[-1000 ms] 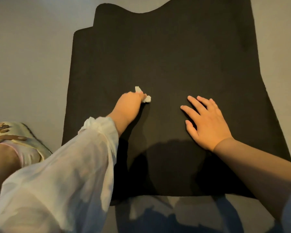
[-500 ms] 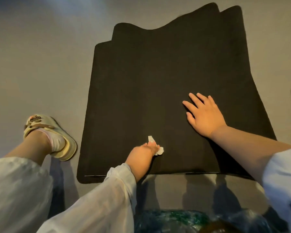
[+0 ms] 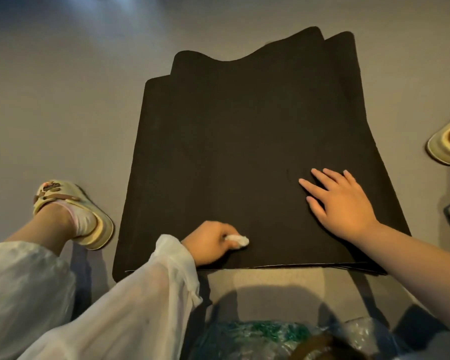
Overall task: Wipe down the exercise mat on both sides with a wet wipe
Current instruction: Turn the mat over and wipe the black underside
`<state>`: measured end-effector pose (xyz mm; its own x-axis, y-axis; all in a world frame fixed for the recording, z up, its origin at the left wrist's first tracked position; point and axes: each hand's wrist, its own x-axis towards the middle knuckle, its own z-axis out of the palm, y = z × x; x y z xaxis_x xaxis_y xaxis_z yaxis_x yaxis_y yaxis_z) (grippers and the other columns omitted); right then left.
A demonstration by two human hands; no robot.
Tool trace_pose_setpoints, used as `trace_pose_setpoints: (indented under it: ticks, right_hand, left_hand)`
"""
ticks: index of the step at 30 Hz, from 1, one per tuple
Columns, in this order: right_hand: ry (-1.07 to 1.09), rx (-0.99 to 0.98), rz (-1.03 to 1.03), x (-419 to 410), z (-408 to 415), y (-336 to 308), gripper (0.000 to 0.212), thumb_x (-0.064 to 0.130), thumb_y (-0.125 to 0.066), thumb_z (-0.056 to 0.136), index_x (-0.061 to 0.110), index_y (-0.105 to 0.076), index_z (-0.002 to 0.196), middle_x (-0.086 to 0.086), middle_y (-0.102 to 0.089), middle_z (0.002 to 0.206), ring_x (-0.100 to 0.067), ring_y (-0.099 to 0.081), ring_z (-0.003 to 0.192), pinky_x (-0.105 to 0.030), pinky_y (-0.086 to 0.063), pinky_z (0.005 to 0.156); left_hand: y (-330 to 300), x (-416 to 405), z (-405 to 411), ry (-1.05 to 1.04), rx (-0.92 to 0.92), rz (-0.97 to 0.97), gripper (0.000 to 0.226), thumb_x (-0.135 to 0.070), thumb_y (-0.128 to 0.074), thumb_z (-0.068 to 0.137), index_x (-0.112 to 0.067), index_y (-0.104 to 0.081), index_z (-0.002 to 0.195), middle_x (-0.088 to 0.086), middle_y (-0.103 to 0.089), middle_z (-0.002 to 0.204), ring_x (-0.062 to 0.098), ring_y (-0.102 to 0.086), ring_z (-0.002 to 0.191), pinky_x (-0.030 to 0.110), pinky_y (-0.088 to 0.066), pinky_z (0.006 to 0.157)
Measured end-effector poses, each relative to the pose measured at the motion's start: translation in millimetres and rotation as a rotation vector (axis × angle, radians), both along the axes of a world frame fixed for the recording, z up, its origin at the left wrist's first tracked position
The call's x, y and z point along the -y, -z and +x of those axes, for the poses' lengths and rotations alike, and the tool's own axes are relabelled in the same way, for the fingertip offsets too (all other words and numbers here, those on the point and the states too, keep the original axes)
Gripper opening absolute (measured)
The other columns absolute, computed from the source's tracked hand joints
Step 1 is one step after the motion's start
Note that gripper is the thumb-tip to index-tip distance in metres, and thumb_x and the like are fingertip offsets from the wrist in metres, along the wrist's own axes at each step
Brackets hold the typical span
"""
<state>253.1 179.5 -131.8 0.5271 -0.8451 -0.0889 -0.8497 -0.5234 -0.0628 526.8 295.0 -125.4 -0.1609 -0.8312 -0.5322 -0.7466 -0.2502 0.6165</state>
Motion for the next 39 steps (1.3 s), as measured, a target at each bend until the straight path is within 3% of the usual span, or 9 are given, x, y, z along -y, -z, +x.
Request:
trace_pose_setpoints:
  ticks: [4,7,14,18,22,25,32,35,39]
  right_hand:
    - [0.005,-0.022,0.033,-6,-1,13,0.049,0.042,-0.027,0.097,0.033,-0.03,0.145,-0.003,-0.031,0.153,-0.024,-0.023,0.142,-0.043,-0.009,0.116]
    - [0.019,-0.017,0.036,-8,0,21,0.05,0.04,-0.03,0.097,0.032,-0.026,0.146,-0.004,-0.03,0.153,-0.025,-0.021,0.143,-0.043,-0.008,0.116]
    - [0.033,0.055,-0.031,-7,1,26,0.044,0.035,-0.039,0.097,0.026,-0.037,0.14,-0.008,-0.047,0.142,-0.029,-0.041,0.133,-0.044,-0.018,0.11]
    - [0.012,0.056,-0.064,-3,2,26,0.047,0.038,-0.038,0.09,0.025,-0.05,0.134,-0.008,-0.053,0.136,-0.03,-0.049,0.126,-0.047,-0.024,0.106]
    - [-0.008,0.093,-0.075,-1,2,30,0.048,0.034,-0.047,0.086,0.024,-0.051,0.133,-0.01,-0.053,0.136,-0.032,-0.05,0.125,-0.048,-0.025,0.105]
    - [-0.006,0.151,-0.072,1,0,32,0.046,0.03,-0.054,0.087,0.025,-0.051,0.133,-0.01,-0.052,0.137,-0.032,-0.049,0.126,-0.048,-0.024,0.106]
    - [0.012,0.118,-0.047,0,1,30,0.049,0.035,-0.033,0.09,0.023,-0.051,0.134,-0.011,-0.052,0.137,-0.033,-0.048,0.126,-0.048,-0.023,0.107]
    - [0.024,0.078,-0.041,-1,2,29,0.05,0.037,-0.03,0.09,0.024,-0.05,0.135,-0.01,-0.051,0.138,-0.032,-0.048,0.127,-0.047,-0.023,0.107]
    - [0.032,0.096,-0.049,-2,3,28,0.048,0.033,-0.038,0.09,0.023,-0.05,0.135,-0.01,-0.051,0.139,-0.033,-0.047,0.128,-0.046,-0.023,0.108]
  left_hand:
    - [-8,34,1,-0.299,-0.065,-0.14,0.013,-0.014,-0.054,0.093,-0.019,-0.062,0.085,0.002,-0.064,0.085,0.019,-0.065,0.082,0.027,-0.056,0.073]
    - [-12,68,1,-0.384,0.054,-0.35,0.01,-0.011,-0.053,0.093,-0.013,-0.062,0.089,-0.001,-0.06,0.083,0.015,-0.057,0.082,0.017,-0.037,0.068]
    - [-6,161,-5,-0.507,0.076,-0.469,0.023,-0.013,-0.055,0.092,-0.007,-0.064,0.113,0.005,-0.064,0.107,0.019,-0.055,0.104,0.016,-0.033,0.081]
    - [2,212,-8,-0.515,0.132,-0.539,0.013,-0.005,-0.047,0.092,-0.008,-0.057,0.084,0.005,-0.05,0.082,0.016,-0.045,0.081,0.018,-0.025,0.064]
    - [21,242,-8,-0.529,0.172,-0.543,0.013,-0.005,-0.041,0.094,-0.006,-0.052,0.086,0.009,-0.051,0.09,0.019,-0.047,0.084,0.021,-0.028,0.068]
    - [39,244,-10,-0.456,0.18,-0.476,0.029,-0.011,-0.038,0.099,-0.003,-0.062,0.113,0.013,-0.062,0.115,0.026,-0.054,0.109,0.024,-0.036,0.089]
    - [40,202,-13,-0.339,0.096,-0.439,0.032,-0.019,-0.044,0.1,-0.012,-0.059,0.128,0.005,-0.058,0.13,0.017,-0.048,0.125,0.02,-0.029,0.108]
    - [33,165,-26,-0.378,-0.013,-0.408,0.03,-0.025,-0.046,0.099,-0.014,-0.064,0.12,-0.005,-0.061,0.117,0.004,-0.052,0.112,0.002,-0.031,0.091]
    - [25,110,-40,-0.447,-0.106,-0.332,0.029,-0.03,-0.045,0.099,-0.016,-0.069,0.109,-0.003,-0.068,0.106,-0.018,-0.054,0.086,-0.002,-0.031,0.078]
